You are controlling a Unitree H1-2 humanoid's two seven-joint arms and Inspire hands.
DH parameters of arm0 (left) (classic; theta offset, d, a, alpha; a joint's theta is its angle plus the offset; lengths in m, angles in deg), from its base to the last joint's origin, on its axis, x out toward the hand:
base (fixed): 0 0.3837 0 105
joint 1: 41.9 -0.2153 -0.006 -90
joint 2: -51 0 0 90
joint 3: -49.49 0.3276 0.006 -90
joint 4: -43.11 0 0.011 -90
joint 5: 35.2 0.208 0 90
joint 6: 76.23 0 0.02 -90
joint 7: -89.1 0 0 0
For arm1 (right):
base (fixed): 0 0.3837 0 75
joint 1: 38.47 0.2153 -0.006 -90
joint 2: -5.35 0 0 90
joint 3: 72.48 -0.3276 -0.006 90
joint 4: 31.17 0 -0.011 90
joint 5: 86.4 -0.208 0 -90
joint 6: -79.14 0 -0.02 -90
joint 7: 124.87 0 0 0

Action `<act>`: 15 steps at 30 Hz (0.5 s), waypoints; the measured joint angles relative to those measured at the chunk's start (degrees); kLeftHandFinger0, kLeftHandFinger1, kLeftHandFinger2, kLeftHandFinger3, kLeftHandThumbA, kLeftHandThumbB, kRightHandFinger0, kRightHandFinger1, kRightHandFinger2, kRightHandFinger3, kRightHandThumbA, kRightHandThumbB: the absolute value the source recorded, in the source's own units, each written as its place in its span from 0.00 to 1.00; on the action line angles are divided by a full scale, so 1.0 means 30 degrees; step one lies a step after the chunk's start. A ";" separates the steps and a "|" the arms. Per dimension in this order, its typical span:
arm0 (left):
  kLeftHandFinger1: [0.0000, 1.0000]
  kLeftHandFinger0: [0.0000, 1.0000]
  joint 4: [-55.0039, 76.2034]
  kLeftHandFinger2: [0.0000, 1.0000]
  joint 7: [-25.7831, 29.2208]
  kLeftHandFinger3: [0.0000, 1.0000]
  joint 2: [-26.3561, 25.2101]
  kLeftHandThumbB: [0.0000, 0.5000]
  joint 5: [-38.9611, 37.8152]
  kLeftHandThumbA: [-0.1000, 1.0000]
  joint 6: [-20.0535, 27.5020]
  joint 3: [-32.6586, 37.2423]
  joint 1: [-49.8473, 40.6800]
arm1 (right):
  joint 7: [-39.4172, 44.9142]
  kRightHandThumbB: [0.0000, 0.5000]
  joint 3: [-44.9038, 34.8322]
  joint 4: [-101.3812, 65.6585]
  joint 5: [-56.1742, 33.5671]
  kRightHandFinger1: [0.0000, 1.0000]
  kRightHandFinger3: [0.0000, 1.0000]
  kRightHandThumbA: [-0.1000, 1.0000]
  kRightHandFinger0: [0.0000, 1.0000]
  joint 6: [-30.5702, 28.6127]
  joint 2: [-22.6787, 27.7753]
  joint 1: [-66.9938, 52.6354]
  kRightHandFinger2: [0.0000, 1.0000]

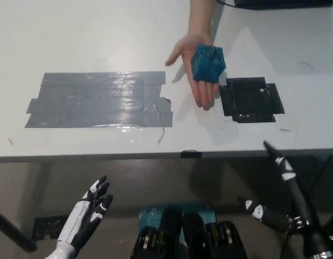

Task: A person hands a rubik's cube to the robot and rhe robot picks it up with its right hand and places it on the black spot on the desk infron tof it

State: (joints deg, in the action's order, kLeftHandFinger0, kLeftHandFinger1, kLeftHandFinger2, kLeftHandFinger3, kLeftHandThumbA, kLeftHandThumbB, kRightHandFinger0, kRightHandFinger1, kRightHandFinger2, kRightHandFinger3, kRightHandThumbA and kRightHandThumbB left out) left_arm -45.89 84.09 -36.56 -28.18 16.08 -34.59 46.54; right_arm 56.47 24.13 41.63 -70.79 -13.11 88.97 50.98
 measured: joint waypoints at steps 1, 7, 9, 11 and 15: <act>1.00 1.00 -0.0008 1.00 0.0000 1.00 -0.0001 0.35 0.0001 0.89 0.0000 -0.0002 0.0007 | 0.0034 0.60 -0.0054 -0.0575 0.0059 1.00 1.00 0.92 1.00 0.0169 0.0013 0.0136 1.00; 1.00 1.00 -0.0003 1.00 -0.0031 1.00 0.0007 0.37 0.0019 0.90 -0.0027 0.0014 0.0140 | 0.0966 0.63 -0.0579 -0.3481 0.0345 1.00 1.00 0.94 1.00 0.2409 0.0930 0.4272 1.00; 1.00 1.00 -0.0002 1.00 -0.0040 1.00 0.0006 0.38 0.0019 0.90 -0.0042 0.0014 0.0203 | 0.1463 0.66 -0.0582 -0.3432 0.0387 1.00 1.00 0.95 1.00 0.3191 0.1616 0.5999 1.00; 1.00 1.00 -0.0005 1.00 -0.0044 1.00 0.0003 0.37 0.0019 0.89 -0.0043 0.0012 0.0219 | 0.2007 0.69 -0.0532 -0.3056 0.0404 1.00 1.00 0.93 1.00 0.3910 0.2318 0.7608 1.00; 1.00 1.00 -0.0007 1.00 -0.0051 1.00 -0.0002 0.39 0.0017 0.90 -0.0044 0.0009 0.0250 | 0.3210 0.85 0.0032 -0.0570 0.0404 1.00 1.00 0.95 1.00 0.5125 0.3704 1.1085 1.00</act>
State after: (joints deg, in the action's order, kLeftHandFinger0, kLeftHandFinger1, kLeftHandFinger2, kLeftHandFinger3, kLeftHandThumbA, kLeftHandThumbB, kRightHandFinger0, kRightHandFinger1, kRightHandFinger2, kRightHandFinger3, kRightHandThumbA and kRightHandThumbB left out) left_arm -45.91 83.94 -36.57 -28.13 15.95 -34.56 47.29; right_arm 66.10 24.23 39.92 -69.57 2.27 100.08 84.24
